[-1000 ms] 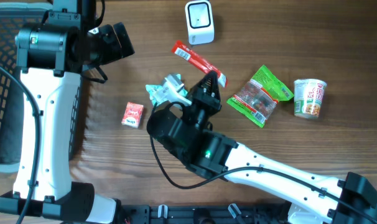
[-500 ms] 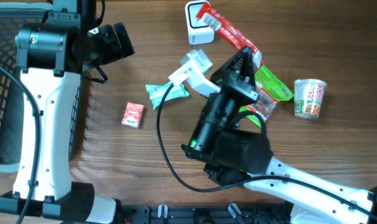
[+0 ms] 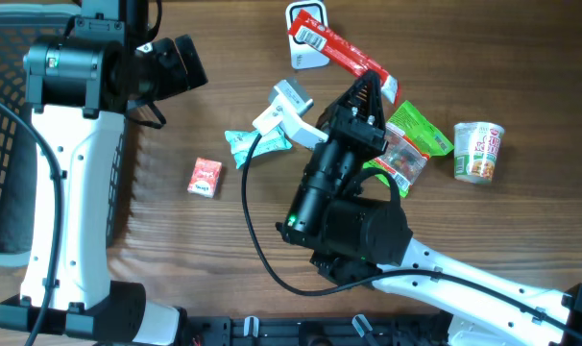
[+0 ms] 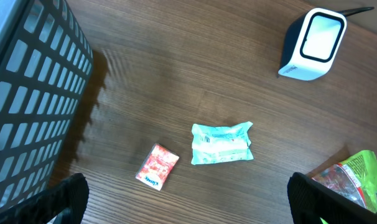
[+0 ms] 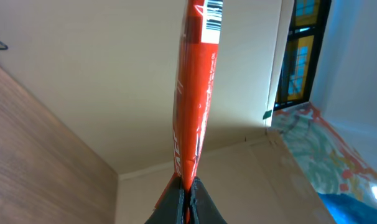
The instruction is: Scan the item barcode
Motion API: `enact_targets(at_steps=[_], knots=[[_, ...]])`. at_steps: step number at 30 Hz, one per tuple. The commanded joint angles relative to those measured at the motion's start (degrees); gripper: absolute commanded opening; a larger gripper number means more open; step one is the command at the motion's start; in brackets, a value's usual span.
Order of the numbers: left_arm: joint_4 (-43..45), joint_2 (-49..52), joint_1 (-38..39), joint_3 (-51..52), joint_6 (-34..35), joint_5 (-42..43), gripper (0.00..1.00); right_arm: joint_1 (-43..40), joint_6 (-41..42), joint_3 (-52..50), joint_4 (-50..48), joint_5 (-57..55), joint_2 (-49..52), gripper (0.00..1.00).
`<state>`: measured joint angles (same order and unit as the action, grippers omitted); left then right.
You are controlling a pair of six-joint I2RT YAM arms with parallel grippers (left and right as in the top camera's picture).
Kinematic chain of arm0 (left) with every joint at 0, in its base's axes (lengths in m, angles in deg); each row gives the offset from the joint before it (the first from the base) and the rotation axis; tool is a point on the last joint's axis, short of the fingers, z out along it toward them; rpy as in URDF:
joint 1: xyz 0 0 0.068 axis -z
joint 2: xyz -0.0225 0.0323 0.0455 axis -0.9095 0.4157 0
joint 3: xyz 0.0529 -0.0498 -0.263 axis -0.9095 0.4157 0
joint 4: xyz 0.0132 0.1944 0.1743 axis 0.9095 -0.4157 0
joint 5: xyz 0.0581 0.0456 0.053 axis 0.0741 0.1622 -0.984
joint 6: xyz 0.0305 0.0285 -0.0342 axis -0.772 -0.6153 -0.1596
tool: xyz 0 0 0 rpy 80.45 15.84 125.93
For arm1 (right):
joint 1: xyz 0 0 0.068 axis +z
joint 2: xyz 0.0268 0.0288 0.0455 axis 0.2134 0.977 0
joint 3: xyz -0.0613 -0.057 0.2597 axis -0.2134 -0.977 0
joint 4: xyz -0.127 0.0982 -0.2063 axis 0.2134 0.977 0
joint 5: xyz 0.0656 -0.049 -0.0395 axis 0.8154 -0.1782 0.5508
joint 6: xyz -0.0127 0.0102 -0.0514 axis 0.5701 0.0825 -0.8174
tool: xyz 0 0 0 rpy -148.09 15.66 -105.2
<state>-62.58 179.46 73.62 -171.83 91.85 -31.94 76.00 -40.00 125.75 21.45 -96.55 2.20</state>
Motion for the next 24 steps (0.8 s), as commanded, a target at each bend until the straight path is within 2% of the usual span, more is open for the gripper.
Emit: enact_targets(at_steps=[1,8,14,24], knots=[[0.02,-0.02,-0.26,-0.17,-1.14,0.26,1.00,0.11,-2.54,0.20,-0.15,1.81,-0.07,0.04],[0.00,-0.02,-0.26,-0.17,-1.14,0.26,1.00,0.11,-1.92,0.20,-0.28,0.61,-0.04,0.04],[0.00,-0.02,-0.26,-0.17,-1.14,0.26,1.00,0.04,14.03,-0.55,0.11,-2.19,0.15,0.04],[0.00,-0.02,-0.26,-0.17,-1.14,0.26,1.00,-0.28,19.32,-12.17,1.53,-2.19,0.26,0.04]])
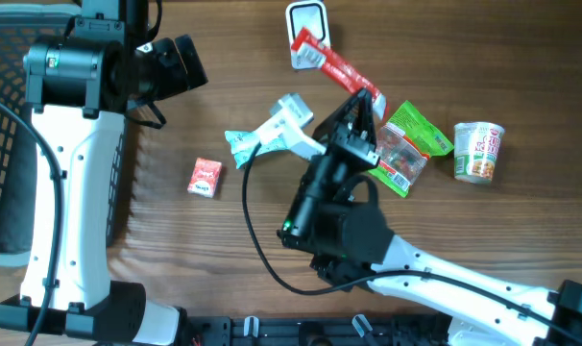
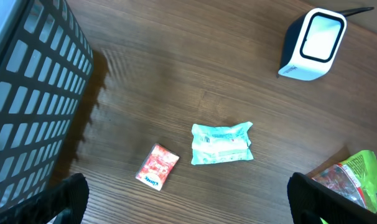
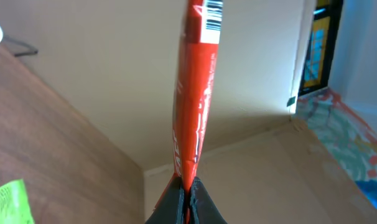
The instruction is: Scan the item barcode
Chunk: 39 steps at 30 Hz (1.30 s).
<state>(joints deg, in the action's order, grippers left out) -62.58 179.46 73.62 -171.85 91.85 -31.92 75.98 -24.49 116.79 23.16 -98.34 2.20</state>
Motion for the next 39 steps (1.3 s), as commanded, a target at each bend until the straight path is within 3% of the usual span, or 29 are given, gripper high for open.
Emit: enact_targets(at_steps=[1,11,16,21,26,34,39], knots=[[0.00,-0.02,-0.26,-0.15,-1.14,0.24,1.00,0.26,3.65,-4.48,-0.20,-0.39,0.26,0.04],[0.02,-0.02,-0.26,-0.15,-1.14,0.24,1.00,16.63,-2.38,-5.35,-5.09,-0.39,0.24,0.04],[0.00,-0.02,-0.26,-0.15,-1.14,0.24,1.00,16.72,-7.06,-5.35,-12.79,-0.39,0.24,0.04],[0.00,-0.02,-0.26,-0.15,-1.14,0.24,1.00,16.13,-18.01,-5.35,-27.76,-0.37,0.20,0.04],[0.02,-0.02,-0.26,-0.15,-1.14,0.24,1.00,15.54,-17.94,-5.42,-25.09,-0.37,0.07,0.04],[0.00,-0.02,-0.26,-0.15,-1.14,0.24,1.00,0.76,-17.88,-5.42,-30.71,-0.39,0.11,0.04],[0.00,-0.02,-0.26,-0.15,-1.14,0.24,1.00,-11.93,-13.00,-5.09,-22.29,0.28,0.35,0.04]])
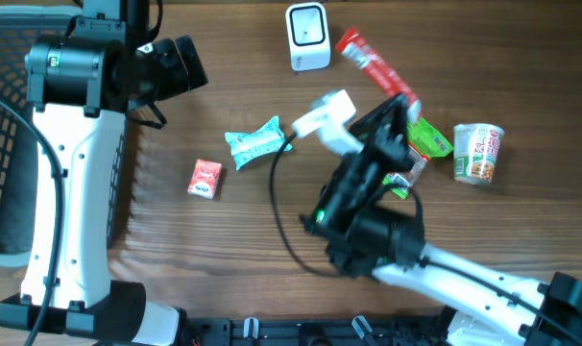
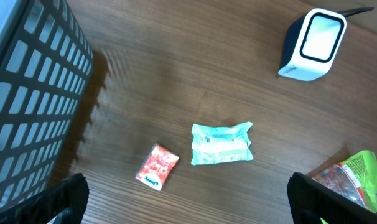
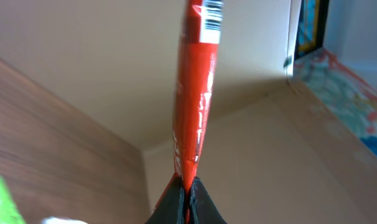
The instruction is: Scan the item barcode
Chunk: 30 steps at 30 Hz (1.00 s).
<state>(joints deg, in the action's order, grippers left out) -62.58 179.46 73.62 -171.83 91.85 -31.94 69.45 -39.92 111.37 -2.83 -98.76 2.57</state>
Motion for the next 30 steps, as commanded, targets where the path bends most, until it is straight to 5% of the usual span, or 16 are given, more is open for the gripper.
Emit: enact_targets(at_steps=[1,10,22,30], knots=[[0.00,-0.02,-0.26,-0.17,-1.14,0.26,1.00,-7.45,4.11,0.33,6.67,1.33,0.24,0.04],[0.00,-0.02,-0.26,-0.17,-1.14,0.26,1.00,-22.14,50.62,0.33,53.53,15.96,6.27,0.04],[0.00,-0.02,-0.26,-0.17,-1.14,0.26,1.00,-25.03,86.16,0.63,80.13,39.01,9.27,0.04],[0.00,-0.02,-0.26,-0.17,-1.14,0.26,1.00,-34.84,114.12,14.84,109.00,84.96,9.01,0.04]])
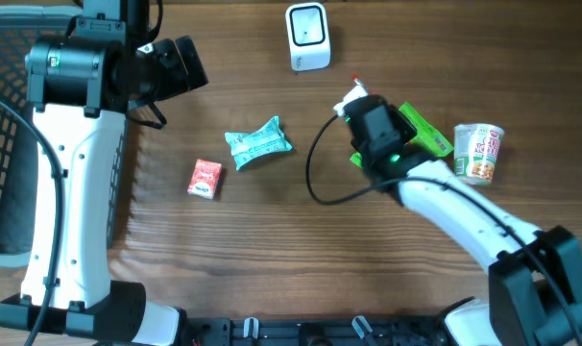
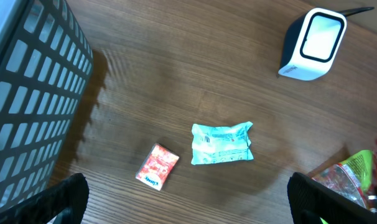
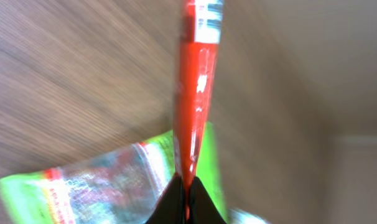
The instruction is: Scan the item barcode
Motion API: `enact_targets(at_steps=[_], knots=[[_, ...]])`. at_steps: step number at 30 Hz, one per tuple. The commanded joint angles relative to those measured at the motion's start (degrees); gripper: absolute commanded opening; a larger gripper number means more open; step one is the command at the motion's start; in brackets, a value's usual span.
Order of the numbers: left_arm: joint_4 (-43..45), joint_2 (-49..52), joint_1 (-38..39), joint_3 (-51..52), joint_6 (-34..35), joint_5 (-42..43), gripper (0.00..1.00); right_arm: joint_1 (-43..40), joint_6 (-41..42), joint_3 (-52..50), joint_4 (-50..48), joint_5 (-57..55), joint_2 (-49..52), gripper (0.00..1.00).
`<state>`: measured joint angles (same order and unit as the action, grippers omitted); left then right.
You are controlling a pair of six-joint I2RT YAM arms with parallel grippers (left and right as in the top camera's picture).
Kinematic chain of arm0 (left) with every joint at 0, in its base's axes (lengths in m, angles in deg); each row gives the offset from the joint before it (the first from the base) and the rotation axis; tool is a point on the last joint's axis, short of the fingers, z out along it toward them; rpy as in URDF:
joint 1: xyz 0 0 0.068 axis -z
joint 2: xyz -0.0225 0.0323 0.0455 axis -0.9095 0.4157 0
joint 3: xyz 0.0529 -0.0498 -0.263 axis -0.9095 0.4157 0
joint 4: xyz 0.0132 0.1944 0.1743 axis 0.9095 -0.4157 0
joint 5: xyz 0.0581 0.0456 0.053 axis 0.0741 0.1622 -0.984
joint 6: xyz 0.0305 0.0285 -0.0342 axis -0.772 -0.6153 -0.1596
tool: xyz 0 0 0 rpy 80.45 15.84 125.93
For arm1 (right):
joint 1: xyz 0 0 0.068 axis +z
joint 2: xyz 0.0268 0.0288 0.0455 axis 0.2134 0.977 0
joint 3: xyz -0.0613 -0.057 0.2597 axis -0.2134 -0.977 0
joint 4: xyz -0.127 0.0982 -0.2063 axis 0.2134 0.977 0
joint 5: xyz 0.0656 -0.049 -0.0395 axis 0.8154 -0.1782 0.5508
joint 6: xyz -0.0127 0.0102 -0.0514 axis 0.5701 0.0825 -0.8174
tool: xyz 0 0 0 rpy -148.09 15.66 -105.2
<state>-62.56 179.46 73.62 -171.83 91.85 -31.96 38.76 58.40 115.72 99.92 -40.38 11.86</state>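
Note:
A long red snack pack [image 3: 195, 93] with a barcode at its far end is pinched between my right gripper's [image 3: 187, 186] dark fingers. In the overhead view only its tip [image 1: 353, 85] shows past that gripper [image 1: 358, 99], close over the green bag [image 1: 424, 133]. The white barcode scanner [image 1: 308, 24] stands at the back middle, also seen in the left wrist view as the scanner [image 2: 313, 43]. My left gripper [image 2: 188, 205] hangs high at the back left, open and holding nothing.
A teal packet [image 1: 258, 141] and a small red box [image 1: 205, 178] lie left of the middle. A cup of noodles [image 1: 478, 152] stands at the right beside the green bag. A dark mesh basket [image 2: 27, 93] fills the far left.
My right gripper has come down from right of the scanner to just over the green bag, still shut on the red pack. Its camera now faces the table. The left arm is unchanged.
The red pack was held up with its barcode end over the scanner, and stayed beside it a moment later. Then it was up and to the scanner's right. Now it is low by the green bag, still gripped.

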Motion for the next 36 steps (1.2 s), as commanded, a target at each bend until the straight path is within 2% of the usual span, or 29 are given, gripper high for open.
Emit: enact_targets(at_steps=[1,7,10,15,17,23,28,32,36], knots=[[0.00,-0.02,-0.26,-0.17,-1.14,0.28,1.00,-5.77,18.49,15.43,10.97,32.00,-0.28,0.04],[-0.02,-0.02,-0.26,-0.17,-1.14,0.28,1.00,-11.93,22.56,37.05,27.43,58.88,0.44,0.04],[0.00,-0.02,-0.26,-0.17,-1.14,0.28,1.00,-13.94,29.81,42.01,28.89,66.07,2.01,0.04],[-0.02,-0.02,-0.26,-0.17,-1.14,0.28,1.00,-14.51,31.21,45.92,27.23,76.65,9.31,0.04],[0.00,-0.02,-0.26,-0.17,-1.14,0.28,1.00,-14.53,32.48,47.08,21.68,83.91,16.00,0.04],[-0.02,-0.02,-0.26,-0.17,-1.14,0.28,1.00,-15.93,45.68,47.06,1.77,92.13,29.42,0.04],[-0.02,-0.02,-0.26,-0.17,-1.14,0.28,1.00,-16.41,55.28,47.06,-11.39,93.94,38.47,0.04],[-0.02,-0.02,-0.26,-0.17,-1.14,0.28,1.00,-17.44,60.13,47.04,-16.55,93.98,43.32,0.04],[0.00,-0.02,-0.26,-0.17,-1.14,0.28,1.00,-17.57,60.08,47.04,-16.50,95.32,44.09,0.04]])
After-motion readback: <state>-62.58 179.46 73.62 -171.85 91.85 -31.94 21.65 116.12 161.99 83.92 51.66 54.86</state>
